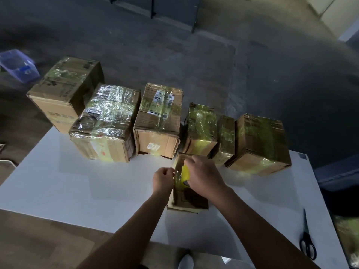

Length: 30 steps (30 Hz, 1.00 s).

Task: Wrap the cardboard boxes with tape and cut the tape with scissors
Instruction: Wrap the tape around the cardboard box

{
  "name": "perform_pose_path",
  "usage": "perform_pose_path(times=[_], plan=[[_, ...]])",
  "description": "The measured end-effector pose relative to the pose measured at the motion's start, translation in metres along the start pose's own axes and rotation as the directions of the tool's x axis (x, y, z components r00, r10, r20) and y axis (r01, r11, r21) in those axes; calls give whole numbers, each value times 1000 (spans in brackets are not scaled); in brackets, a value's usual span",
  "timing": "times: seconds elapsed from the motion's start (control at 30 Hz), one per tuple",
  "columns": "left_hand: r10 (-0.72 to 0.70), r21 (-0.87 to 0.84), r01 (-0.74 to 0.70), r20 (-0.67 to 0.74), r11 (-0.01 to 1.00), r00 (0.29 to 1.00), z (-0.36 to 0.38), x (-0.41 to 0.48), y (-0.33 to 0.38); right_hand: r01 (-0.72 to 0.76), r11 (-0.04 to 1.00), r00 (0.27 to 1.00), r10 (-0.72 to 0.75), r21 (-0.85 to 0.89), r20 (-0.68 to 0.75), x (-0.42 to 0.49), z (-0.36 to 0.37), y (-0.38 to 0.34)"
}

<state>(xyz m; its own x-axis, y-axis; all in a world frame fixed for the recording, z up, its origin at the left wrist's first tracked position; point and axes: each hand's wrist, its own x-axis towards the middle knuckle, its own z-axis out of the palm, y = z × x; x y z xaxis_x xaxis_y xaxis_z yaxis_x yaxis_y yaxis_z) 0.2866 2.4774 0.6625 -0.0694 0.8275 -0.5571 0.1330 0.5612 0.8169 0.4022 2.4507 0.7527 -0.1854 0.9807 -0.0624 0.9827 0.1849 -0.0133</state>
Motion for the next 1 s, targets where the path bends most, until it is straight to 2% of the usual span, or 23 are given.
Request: perform_pose_path(times=[0.13, 0.23, 0.33, 0.4, 0.47, 0.87, 1.0], plan=[[153, 207, -156, 33, 966, 988, 1, -9, 0, 56, 979, 998, -58, 198, 1, 1, -7, 9], [137, 232, -138, 18, 963, 990, 5, -9, -8, 65, 901, 982, -134, 428, 131, -2, -16, 29], [118, 226, -106, -42, 968, 992, 9, -10, -11, -37, 842, 986, -56, 539, 156, -15, -10, 42], [124, 226, -105, -68, 968, 990, 11, -10, -10, -92, 827, 993, 32, 555, 117, -23, -2, 48], [131, 241, -107, -86, 965, 988, 13, -9, -8, -89, 839, 996, 58, 537, 74, -25, 0, 52], [146, 271, -116, -91, 956, 985, 14, -10, -1, 30, 958, 999, -23, 284, -30, -20, -18, 65], [140, 207, -125, -60, 970, 988, 15, -16, -6, 36, 927, 994, 5, 373, -109, -32, -9, 68]])
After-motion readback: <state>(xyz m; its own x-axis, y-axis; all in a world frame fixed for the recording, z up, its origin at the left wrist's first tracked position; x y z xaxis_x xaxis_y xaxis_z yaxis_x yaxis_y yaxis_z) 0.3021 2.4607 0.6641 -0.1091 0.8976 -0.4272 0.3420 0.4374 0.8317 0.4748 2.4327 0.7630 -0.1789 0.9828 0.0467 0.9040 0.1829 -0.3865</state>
